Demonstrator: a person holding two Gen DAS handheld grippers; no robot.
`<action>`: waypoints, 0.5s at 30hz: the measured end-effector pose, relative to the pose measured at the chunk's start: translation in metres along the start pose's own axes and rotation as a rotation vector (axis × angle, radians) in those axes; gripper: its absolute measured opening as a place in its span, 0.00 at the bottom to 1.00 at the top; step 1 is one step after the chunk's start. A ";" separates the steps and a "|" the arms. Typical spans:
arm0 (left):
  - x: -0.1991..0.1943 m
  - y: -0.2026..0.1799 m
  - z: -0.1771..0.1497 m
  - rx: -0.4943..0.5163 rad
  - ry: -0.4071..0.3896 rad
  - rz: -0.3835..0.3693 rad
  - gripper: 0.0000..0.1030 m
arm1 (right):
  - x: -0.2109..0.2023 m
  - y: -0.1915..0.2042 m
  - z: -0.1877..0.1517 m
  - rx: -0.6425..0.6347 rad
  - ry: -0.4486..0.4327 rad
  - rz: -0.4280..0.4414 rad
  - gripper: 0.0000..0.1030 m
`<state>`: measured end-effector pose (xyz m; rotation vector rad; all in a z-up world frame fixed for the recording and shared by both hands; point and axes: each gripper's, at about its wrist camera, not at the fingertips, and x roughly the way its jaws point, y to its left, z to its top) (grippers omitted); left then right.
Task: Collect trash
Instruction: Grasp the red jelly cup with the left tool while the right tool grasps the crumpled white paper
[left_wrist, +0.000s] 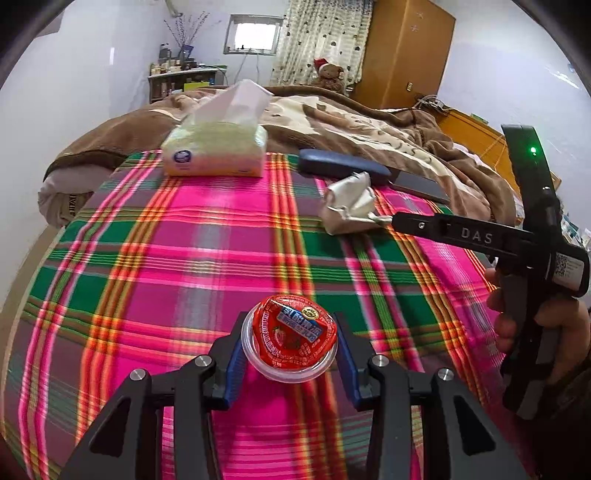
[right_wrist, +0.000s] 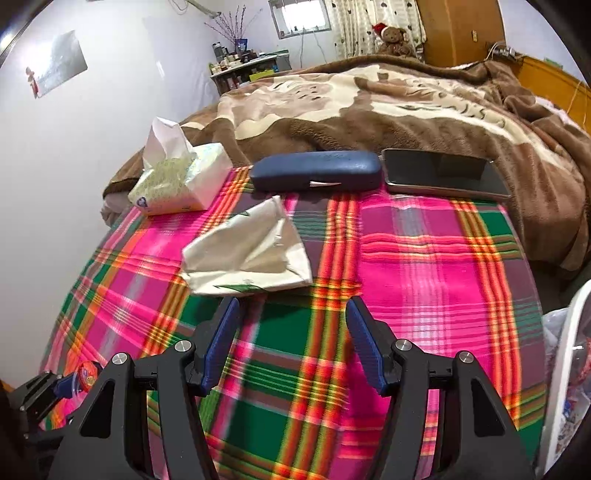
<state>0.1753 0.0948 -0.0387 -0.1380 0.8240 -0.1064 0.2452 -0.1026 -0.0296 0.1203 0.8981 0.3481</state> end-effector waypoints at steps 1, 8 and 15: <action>-0.001 0.004 0.001 -0.007 -0.003 0.005 0.42 | 0.001 0.001 0.002 0.013 0.004 0.009 0.60; 0.000 0.020 0.006 -0.041 -0.002 0.016 0.42 | 0.025 -0.004 0.008 0.135 0.074 0.063 0.60; 0.005 0.022 0.006 -0.048 0.004 0.001 0.42 | 0.035 0.003 0.013 0.214 0.092 0.179 0.60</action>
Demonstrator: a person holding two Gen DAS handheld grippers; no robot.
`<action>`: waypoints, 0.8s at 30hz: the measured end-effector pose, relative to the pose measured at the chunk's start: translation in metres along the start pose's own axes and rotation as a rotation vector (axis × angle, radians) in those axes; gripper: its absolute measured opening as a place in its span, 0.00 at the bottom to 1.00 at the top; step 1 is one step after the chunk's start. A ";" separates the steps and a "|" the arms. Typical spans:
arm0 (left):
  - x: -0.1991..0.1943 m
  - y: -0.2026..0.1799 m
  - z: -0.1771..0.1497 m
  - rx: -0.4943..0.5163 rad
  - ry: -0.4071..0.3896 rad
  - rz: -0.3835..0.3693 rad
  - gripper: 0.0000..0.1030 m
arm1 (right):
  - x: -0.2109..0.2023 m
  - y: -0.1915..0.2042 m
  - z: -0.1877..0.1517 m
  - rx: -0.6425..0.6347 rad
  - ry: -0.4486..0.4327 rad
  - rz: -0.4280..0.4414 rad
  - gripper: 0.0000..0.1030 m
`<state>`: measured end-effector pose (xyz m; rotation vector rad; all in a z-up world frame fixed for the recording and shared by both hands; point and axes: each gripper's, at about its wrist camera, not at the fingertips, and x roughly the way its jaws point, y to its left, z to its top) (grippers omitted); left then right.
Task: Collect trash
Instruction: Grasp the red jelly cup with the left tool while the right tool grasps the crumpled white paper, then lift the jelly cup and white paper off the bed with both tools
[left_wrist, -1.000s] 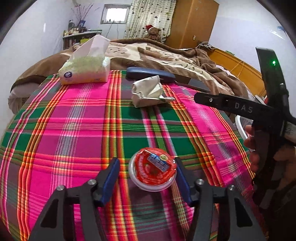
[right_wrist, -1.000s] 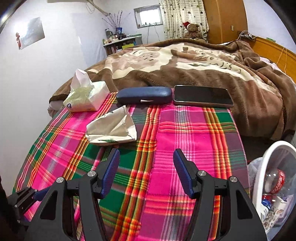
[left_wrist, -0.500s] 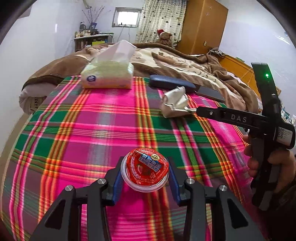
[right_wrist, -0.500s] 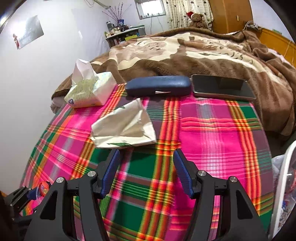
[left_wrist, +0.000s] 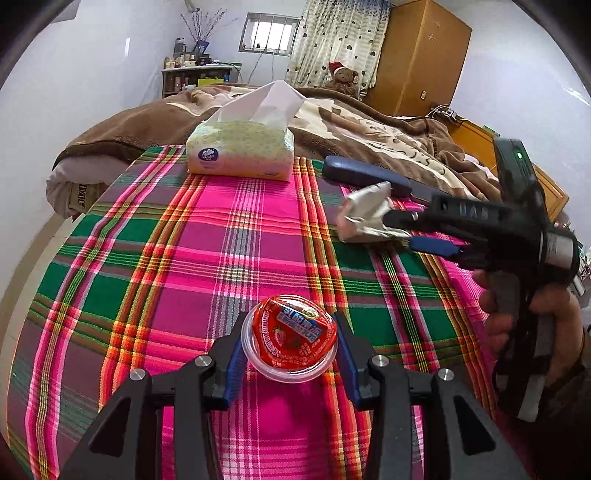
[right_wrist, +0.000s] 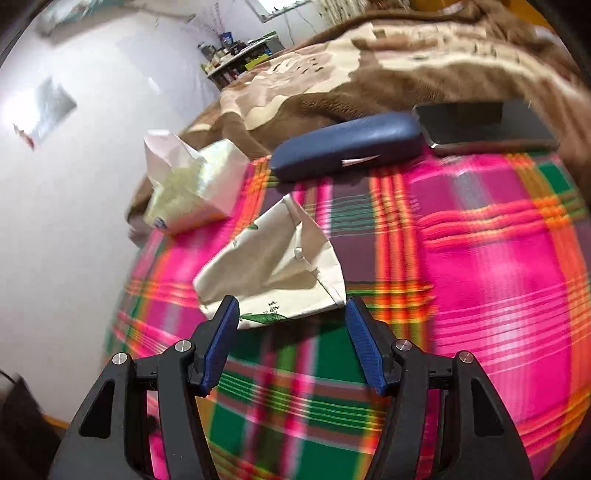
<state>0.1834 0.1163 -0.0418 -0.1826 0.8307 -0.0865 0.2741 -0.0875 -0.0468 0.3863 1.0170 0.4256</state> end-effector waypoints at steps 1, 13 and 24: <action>0.000 -0.001 -0.001 0.000 0.001 -0.001 0.42 | 0.002 0.003 0.001 0.001 -0.002 -0.014 0.60; 0.005 0.002 0.001 -0.014 0.010 -0.014 0.42 | 0.016 0.017 0.005 0.004 -0.035 -0.107 0.36; 0.006 0.003 0.001 -0.020 0.006 -0.024 0.42 | 0.007 0.015 0.006 -0.022 -0.059 -0.065 0.14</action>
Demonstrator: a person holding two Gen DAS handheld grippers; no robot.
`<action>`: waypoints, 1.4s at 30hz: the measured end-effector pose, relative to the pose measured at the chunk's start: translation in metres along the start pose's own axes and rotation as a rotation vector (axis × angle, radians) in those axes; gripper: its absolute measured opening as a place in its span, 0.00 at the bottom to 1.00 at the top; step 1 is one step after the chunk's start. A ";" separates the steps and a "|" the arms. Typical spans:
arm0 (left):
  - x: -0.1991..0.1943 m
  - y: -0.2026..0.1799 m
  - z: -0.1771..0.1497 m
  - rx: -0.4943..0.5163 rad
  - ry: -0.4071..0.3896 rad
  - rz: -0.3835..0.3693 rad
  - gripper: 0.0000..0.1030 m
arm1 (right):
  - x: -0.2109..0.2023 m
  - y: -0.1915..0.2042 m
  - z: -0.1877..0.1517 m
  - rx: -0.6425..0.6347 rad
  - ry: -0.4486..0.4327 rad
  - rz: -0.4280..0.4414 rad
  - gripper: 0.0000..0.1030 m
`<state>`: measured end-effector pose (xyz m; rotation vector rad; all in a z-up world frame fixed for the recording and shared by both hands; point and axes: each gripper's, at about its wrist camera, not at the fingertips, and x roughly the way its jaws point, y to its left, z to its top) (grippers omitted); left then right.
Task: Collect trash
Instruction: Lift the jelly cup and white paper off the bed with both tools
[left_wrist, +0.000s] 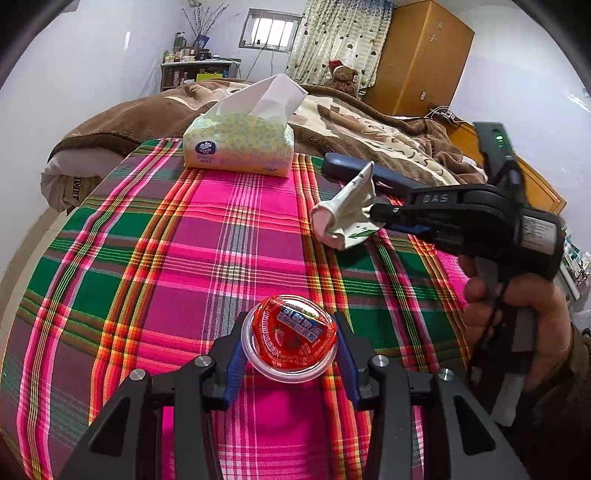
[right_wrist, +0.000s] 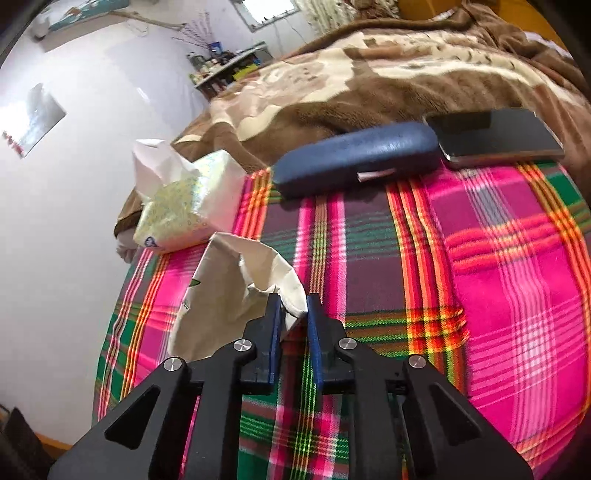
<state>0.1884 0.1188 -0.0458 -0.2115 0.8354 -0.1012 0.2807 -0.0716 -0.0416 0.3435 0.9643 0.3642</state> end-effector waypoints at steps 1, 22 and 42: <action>0.000 0.001 0.000 0.001 -0.001 -0.002 0.42 | -0.003 0.000 0.000 -0.011 -0.003 0.002 0.13; -0.020 -0.025 -0.003 0.027 -0.034 -0.022 0.42 | -0.061 0.014 -0.001 -0.364 -0.026 -0.075 0.09; -0.012 -0.020 -0.002 0.001 -0.008 -0.024 0.42 | -0.008 0.013 -0.023 -0.397 0.048 0.016 0.52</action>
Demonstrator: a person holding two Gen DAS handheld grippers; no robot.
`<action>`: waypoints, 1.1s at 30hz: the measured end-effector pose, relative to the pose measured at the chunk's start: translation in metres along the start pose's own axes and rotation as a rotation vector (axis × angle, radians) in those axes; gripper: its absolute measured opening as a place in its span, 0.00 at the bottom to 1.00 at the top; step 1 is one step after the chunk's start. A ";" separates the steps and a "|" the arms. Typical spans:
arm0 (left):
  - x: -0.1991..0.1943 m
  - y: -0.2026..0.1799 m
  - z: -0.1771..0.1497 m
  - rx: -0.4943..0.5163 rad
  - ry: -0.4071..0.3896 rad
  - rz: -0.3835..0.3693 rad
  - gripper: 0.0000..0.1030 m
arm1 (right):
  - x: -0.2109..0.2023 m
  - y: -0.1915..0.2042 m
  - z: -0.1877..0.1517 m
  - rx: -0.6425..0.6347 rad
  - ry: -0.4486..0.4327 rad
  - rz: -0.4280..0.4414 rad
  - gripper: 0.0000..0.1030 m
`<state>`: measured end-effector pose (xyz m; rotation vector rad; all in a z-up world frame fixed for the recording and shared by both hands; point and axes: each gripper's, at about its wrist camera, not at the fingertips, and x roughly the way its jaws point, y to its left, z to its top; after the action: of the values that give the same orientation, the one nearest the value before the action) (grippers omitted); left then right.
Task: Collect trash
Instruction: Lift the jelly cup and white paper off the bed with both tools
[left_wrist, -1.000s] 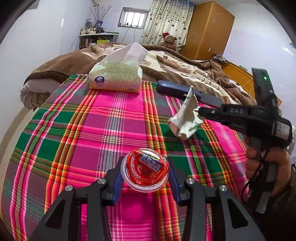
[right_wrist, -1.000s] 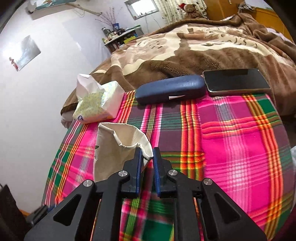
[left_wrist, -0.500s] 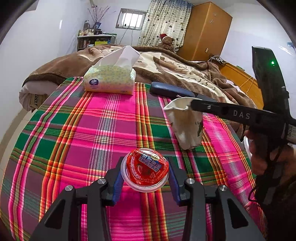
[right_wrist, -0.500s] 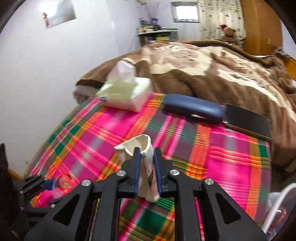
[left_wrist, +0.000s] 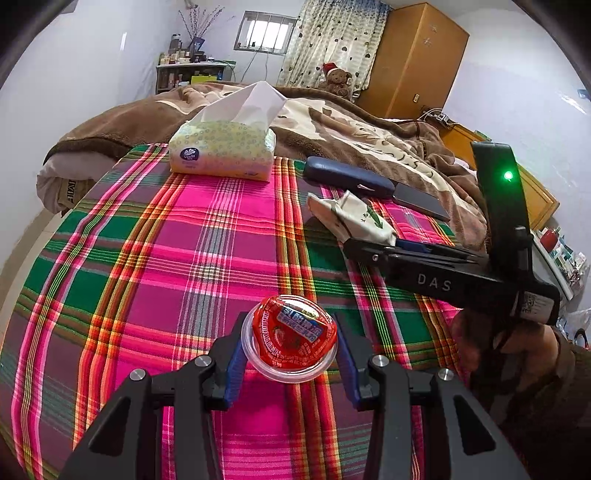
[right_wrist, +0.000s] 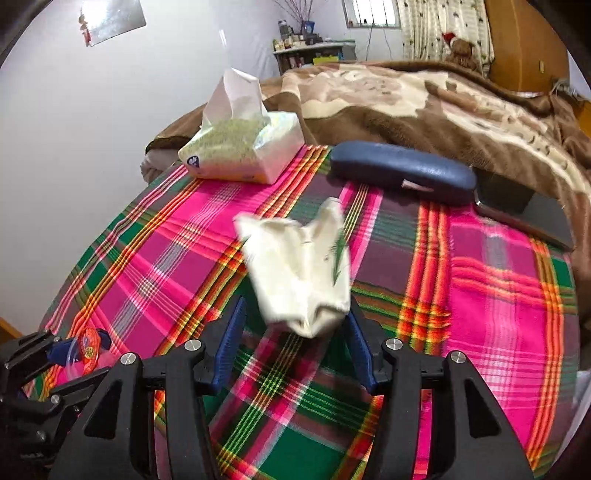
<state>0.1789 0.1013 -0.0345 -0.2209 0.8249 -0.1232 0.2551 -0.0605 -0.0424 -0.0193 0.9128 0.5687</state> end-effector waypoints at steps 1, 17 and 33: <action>0.000 0.000 0.000 0.000 -0.002 -0.003 0.42 | -0.002 -0.003 0.001 0.018 -0.013 0.023 0.52; 0.007 0.001 0.001 -0.004 0.014 -0.004 0.42 | 0.002 -0.016 0.007 0.242 -0.045 0.118 0.49; -0.006 -0.012 0.001 0.020 -0.009 0.003 0.42 | -0.035 -0.004 0.003 0.127 -0.117 0.092 0.23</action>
<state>0.1751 0.0912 -0.0265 -0.2014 0.8144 -0.1272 0.2424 -0.0790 -0.0145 0.1694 0.8372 0.5899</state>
